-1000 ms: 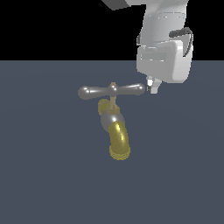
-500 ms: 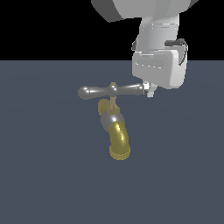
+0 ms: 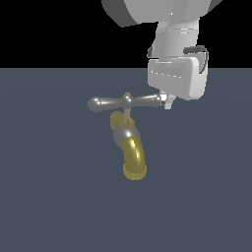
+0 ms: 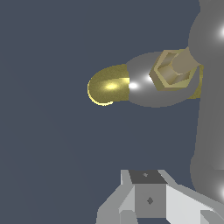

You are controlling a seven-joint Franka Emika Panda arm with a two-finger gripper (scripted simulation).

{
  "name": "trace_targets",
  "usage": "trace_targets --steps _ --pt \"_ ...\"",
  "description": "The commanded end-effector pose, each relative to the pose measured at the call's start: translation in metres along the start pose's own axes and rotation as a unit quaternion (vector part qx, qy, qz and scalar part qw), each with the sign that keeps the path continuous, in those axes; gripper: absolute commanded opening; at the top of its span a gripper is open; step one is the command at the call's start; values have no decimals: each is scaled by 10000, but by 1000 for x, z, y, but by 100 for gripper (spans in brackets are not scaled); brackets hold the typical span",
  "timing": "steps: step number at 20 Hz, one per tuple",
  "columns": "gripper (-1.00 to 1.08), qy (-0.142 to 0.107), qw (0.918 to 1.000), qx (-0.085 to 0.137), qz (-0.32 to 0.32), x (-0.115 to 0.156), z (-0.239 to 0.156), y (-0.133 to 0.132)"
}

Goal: Turn on the faucet by rotating a designated handle.

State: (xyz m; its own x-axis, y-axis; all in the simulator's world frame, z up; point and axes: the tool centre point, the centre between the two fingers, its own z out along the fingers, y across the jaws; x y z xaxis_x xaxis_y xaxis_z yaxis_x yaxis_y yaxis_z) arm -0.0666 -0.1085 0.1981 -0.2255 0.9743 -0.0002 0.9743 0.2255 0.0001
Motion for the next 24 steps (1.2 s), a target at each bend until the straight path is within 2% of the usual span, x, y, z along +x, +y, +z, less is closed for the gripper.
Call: trace_targets --steps 1,24 --pt "-100 0 10000 0 -2 -1 0 6" --pt "-100 1 10000 0 -4 -10 0 72"
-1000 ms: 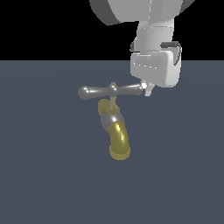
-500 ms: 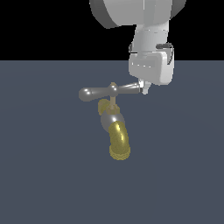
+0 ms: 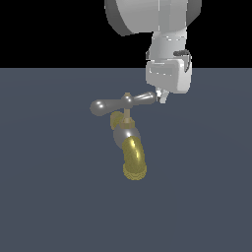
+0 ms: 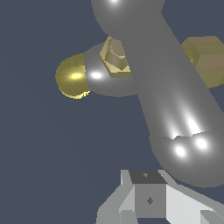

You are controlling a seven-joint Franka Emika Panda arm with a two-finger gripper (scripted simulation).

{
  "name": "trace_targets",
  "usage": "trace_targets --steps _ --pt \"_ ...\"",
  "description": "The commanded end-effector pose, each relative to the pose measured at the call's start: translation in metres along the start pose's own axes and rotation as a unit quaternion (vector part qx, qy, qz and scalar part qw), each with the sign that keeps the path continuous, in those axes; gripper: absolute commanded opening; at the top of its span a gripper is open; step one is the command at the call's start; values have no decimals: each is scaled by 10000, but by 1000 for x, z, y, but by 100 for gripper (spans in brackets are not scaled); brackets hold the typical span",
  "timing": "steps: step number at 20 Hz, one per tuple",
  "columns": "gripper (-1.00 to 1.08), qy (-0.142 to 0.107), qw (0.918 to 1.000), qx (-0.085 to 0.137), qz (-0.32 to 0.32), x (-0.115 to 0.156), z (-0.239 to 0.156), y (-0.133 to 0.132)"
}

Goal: Turn on the faucet by rotating a designated handle.

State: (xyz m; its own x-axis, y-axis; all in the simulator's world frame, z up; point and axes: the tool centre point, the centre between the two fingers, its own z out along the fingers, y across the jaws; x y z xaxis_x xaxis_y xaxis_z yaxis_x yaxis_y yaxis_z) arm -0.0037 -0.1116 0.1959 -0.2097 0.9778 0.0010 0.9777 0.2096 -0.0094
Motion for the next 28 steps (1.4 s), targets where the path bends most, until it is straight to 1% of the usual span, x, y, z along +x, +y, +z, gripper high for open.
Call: trace_targets --steps 1,3,4,23,24,25,28 --pt "-100 -5 10000 -48 -85 7 -2 15" --pt "-100 -5 10000 -48 -85 7 -3 17" --pt "-100 -8 10000 -3 7 -2 0 8" --pt "-100 -5 10000 -45 -82 59 -3 83" --pt "-100 -5 10000 -45 -82 59 -3 83" --pt "-100 -88 9998 -1 193 19 0 67" --pt "-100 -73 9999 -9 143 42 -1 72"
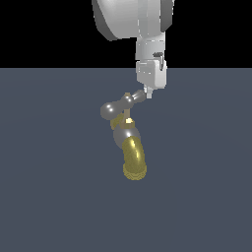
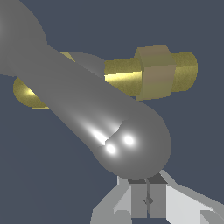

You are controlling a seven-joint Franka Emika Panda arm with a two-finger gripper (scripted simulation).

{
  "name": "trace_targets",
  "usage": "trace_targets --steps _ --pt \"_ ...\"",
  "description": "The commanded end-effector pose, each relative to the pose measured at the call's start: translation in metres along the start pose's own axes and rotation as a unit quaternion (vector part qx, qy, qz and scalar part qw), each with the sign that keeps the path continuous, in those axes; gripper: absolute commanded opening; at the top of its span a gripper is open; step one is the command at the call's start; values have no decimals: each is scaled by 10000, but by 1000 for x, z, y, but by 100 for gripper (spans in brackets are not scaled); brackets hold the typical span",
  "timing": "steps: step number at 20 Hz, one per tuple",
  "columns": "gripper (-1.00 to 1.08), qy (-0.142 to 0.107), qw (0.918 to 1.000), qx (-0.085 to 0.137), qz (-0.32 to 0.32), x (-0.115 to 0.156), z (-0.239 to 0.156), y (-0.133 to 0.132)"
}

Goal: Turn on the faucet by rotating a designated handle.

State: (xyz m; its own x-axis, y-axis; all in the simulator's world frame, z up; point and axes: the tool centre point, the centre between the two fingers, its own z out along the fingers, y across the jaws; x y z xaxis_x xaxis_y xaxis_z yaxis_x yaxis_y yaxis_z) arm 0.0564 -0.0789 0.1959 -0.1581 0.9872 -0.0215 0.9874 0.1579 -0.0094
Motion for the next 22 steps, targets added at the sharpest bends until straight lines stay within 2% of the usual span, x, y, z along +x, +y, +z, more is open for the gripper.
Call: trace_targets --steps 1,13,14,15,22 --pt "-100 42 9999 -15 -137 31 -1 7" --pt "-100 106 9993 -51 -349 128 -5 22" --pt "-100 106 9993 -51 -349 128 -5 22" --pt "-100 -29 10000 -34 53 67 -2 14" --pt "-100 4 10000 -38 -45 97 -2 3"
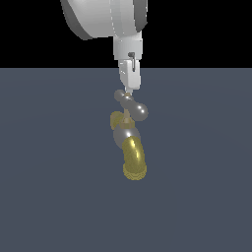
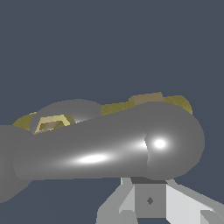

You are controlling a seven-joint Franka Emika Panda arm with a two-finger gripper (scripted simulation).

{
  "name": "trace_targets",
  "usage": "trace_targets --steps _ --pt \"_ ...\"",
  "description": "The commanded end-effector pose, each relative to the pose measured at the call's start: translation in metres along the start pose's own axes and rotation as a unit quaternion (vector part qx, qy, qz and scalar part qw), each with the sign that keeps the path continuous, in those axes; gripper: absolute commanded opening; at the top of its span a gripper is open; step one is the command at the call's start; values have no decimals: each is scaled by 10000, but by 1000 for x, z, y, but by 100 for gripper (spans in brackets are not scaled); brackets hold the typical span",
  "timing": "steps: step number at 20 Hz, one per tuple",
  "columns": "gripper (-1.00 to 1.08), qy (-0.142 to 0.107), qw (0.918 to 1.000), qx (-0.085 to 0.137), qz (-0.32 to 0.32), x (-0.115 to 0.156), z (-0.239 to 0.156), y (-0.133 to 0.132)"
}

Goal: Turn on the faucet by rotating a designated handle.

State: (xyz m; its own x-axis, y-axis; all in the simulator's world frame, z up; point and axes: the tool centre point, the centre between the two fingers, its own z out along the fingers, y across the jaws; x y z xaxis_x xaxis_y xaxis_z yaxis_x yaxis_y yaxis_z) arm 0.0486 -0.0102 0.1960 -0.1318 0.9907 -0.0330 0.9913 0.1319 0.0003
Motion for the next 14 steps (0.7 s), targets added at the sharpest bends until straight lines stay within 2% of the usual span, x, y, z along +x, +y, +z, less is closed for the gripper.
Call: trace_targets --steps 1,14 --pt "-100 67 9998 6 -191 33 -1 -3" --pt "-100 132 9992 -2 -383 91 -4 -30"
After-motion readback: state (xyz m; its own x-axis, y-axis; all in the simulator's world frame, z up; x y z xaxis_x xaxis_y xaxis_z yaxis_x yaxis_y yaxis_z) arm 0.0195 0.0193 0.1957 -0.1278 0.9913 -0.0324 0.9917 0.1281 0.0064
